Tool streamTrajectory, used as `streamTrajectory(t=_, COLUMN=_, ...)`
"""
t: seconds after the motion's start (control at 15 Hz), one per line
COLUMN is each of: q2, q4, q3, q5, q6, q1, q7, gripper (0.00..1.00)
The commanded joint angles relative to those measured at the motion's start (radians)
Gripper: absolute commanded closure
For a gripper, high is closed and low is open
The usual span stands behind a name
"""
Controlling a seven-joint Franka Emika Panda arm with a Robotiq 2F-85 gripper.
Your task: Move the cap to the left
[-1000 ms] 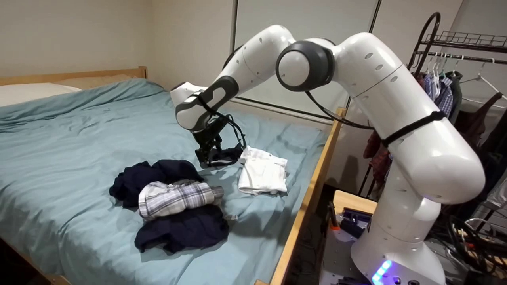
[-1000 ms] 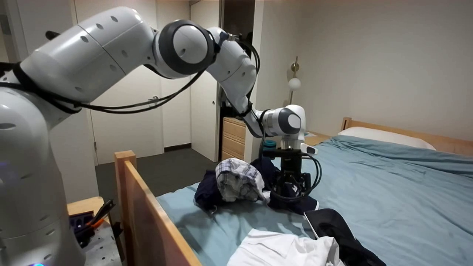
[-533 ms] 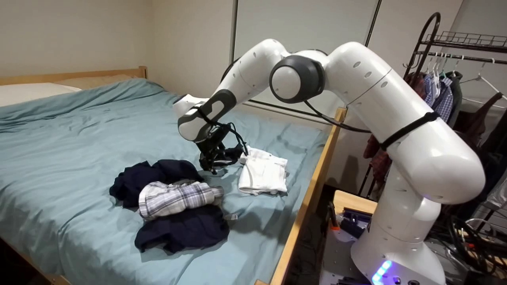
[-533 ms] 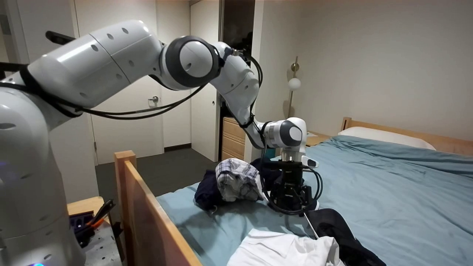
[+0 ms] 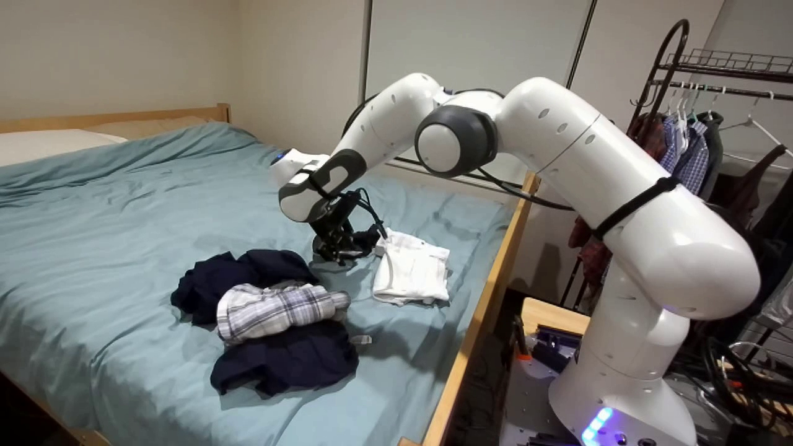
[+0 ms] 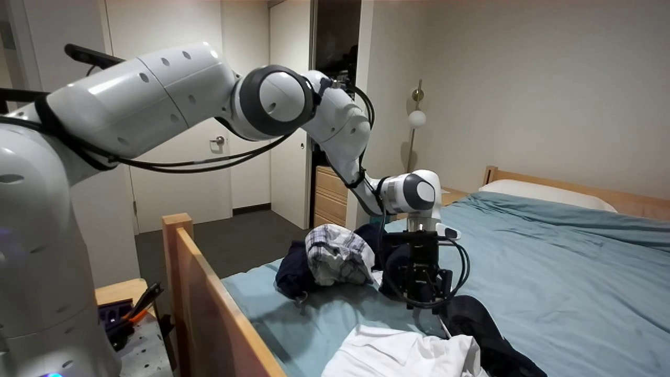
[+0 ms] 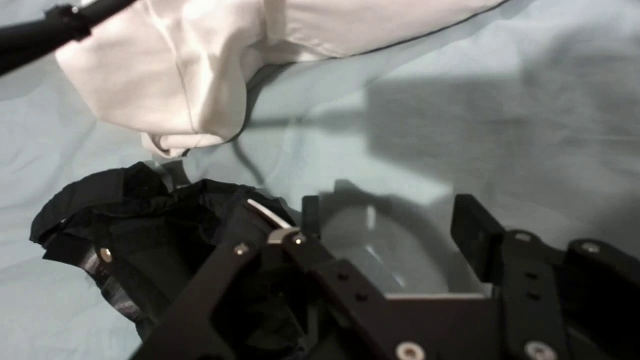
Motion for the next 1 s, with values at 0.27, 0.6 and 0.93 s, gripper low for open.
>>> streamTrajectory(t=0.27, q2=0.063, q4=0.122, q3=-0.009, q5=-0.022, q6=-0.049, q1=-0.003, q7=0.002, gripper=0.87)
streamTrajectory(t=0.6, q2=0.078, q4=0.149, q3=-0.004, q5=-0.014, q6=-0.058, q1=-0.007, q7=-0.001, gripper=0.99)
streamTrajectory(t=0.93, q2=0.092, q4=0.165, q3=-0.007, q5=-0.013, q6=-0.034, q1=-0.007, q7=0.016, gripper=0.71)
